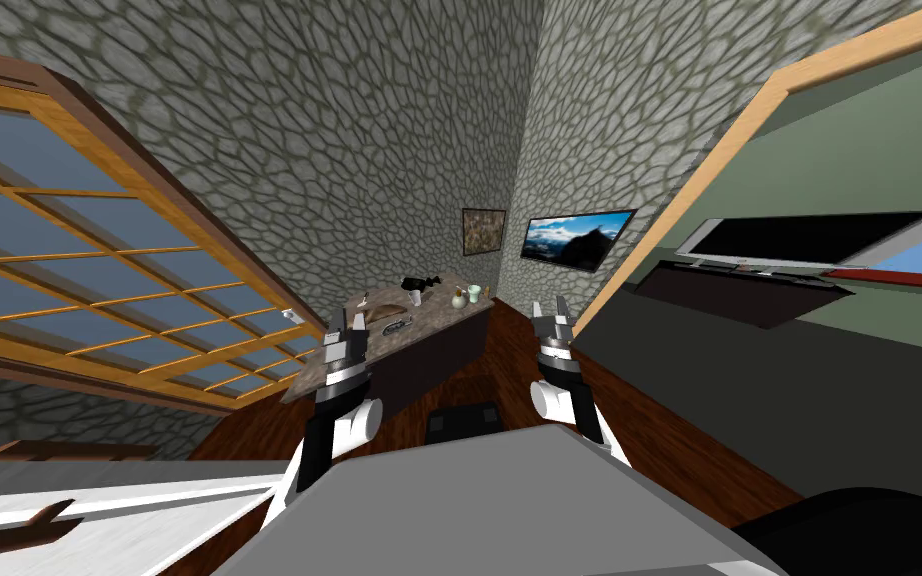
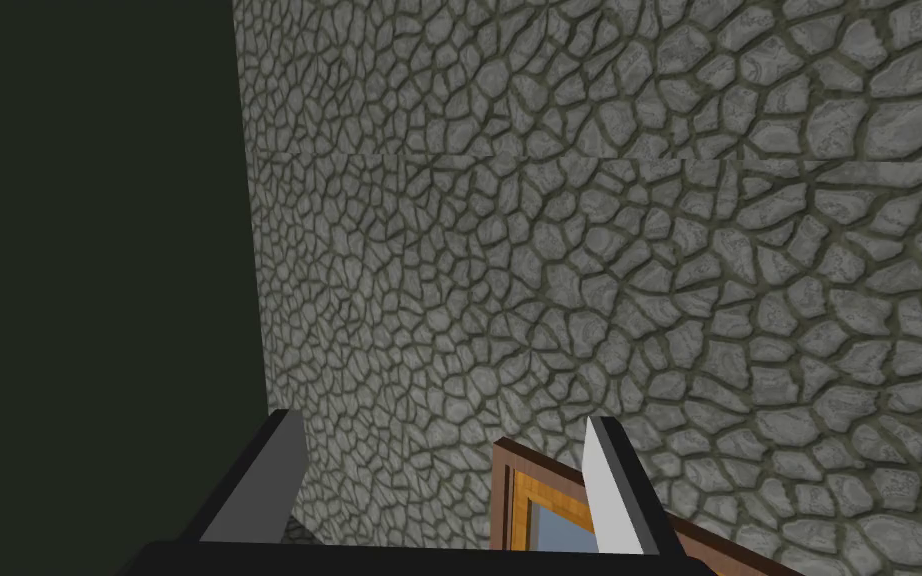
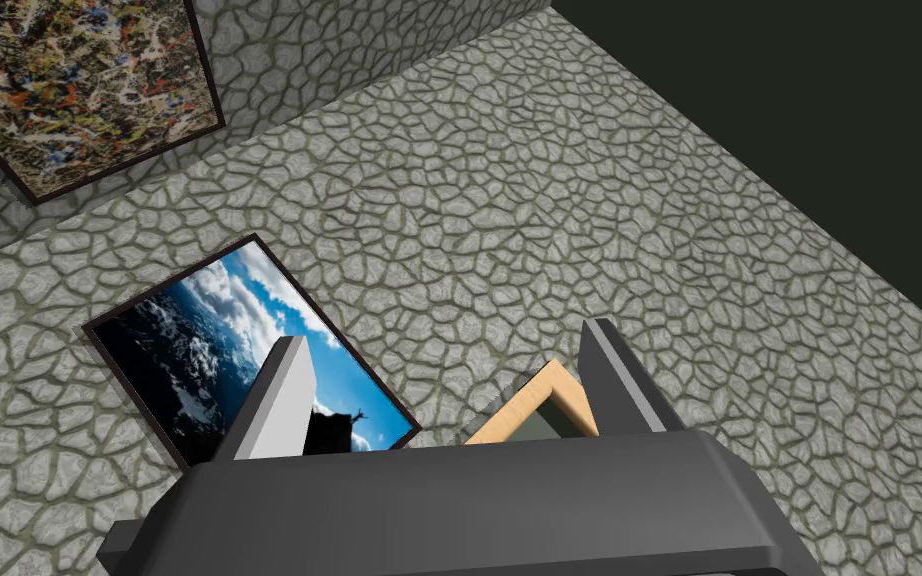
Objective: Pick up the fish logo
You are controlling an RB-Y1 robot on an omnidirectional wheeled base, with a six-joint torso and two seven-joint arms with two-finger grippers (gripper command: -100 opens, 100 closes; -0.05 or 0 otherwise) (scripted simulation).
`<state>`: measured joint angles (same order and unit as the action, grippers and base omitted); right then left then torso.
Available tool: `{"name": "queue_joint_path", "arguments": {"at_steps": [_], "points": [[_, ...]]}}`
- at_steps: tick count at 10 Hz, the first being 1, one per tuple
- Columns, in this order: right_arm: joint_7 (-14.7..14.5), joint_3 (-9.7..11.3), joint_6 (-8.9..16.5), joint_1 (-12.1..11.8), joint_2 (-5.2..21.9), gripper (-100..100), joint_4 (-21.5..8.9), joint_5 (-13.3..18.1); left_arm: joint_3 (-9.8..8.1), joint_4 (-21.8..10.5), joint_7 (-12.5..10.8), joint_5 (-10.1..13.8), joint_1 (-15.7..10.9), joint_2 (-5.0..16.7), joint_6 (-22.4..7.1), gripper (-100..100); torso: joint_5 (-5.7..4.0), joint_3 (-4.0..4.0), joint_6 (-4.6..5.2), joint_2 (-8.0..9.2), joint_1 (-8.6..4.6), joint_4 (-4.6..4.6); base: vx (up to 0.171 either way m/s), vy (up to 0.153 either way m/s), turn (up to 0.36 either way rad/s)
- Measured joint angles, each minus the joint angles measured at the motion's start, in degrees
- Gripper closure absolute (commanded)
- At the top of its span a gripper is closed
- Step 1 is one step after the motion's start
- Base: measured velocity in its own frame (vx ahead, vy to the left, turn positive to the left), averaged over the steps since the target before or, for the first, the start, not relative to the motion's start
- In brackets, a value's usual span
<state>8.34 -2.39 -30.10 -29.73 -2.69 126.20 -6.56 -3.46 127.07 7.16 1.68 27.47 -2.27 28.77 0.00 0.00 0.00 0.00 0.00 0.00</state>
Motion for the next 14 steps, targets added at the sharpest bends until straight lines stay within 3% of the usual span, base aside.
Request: {"name": "queue_joint_path", "arguments": {"at_steps": [3, 7, 14], "points": [[0.0, 0.0, 0.0, 0.0, 0.0, 0, 0.0, 0.0, -0.76, -2.0, 0.4, 0.6, -3.6, 4.4, -3.5, -100, 0.01, 0.07, -0.01, 0.13, 0.03, 0.03, -0.043, -0.001, 0.142], [0.0, 0.0, 0.0, 0.0, 0.0, 0, 0.0, 0.0, -1.59, -4.6, 1.0, 1.5, -8.7, 8.5, -9.4, -100, 0.01, 0.06, -0.01, 0.1, 0.03, 0.02, -0.029, -0.001, 0.102], [0.0, 0.0, 0.0, 0.0, 0.0, 0, 0.0, 0.0, -2.52, -10.0, 2.0, 2.8, -16.7, 12.6, -19.0, -100, 0.0, 0.02, 0.01, 0.04, -0.02, 0.01, -0.018, -0.004, 0.105]]}}
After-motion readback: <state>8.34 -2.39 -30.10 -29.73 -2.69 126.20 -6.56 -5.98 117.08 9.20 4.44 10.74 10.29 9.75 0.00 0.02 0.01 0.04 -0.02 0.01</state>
